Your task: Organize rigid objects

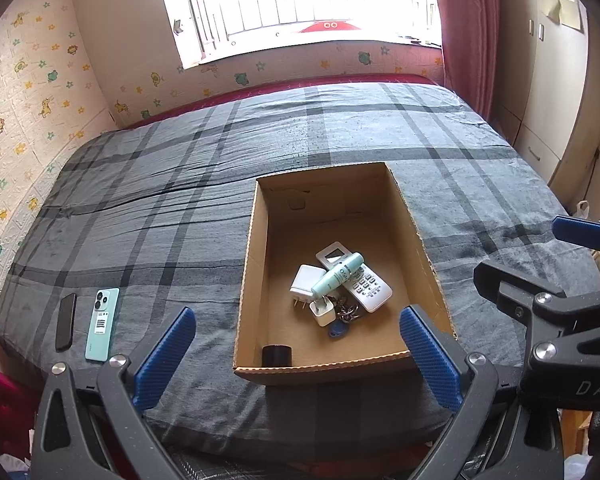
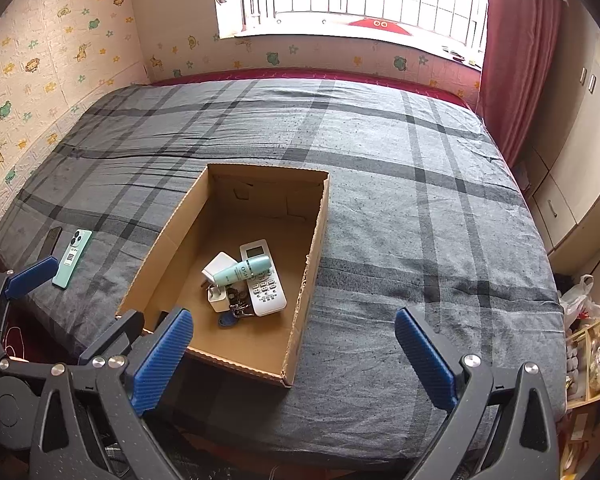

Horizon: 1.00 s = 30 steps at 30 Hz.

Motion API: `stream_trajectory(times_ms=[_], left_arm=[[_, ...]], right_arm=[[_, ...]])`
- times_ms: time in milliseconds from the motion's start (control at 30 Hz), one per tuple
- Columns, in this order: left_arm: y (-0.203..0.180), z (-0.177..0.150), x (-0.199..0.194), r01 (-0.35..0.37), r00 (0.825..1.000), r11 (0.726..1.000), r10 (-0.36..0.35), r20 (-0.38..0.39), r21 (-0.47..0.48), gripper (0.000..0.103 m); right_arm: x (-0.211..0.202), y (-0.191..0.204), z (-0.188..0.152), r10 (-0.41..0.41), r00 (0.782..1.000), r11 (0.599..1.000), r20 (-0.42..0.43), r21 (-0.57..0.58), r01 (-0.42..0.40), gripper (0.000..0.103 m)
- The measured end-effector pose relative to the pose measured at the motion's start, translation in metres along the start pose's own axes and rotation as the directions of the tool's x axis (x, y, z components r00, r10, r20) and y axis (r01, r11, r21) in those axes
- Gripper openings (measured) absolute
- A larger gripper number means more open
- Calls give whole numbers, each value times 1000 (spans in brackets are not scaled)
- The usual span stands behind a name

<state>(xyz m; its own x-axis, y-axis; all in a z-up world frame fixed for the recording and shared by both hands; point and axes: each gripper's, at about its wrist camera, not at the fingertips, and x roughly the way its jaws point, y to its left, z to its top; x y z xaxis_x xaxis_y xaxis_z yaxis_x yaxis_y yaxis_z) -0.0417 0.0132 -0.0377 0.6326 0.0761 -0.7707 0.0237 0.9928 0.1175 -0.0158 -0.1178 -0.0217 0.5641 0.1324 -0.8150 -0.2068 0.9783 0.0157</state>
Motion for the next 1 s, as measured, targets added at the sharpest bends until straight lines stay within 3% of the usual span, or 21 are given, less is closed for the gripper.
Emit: stream_trajectory(times_ms=[1000], left_arm=[[-8,0,7,19,1000,1000,-19,-6,22,103]], right_arm=[[7,-2,-2,-15,1000,1000,12,1,15,103]])
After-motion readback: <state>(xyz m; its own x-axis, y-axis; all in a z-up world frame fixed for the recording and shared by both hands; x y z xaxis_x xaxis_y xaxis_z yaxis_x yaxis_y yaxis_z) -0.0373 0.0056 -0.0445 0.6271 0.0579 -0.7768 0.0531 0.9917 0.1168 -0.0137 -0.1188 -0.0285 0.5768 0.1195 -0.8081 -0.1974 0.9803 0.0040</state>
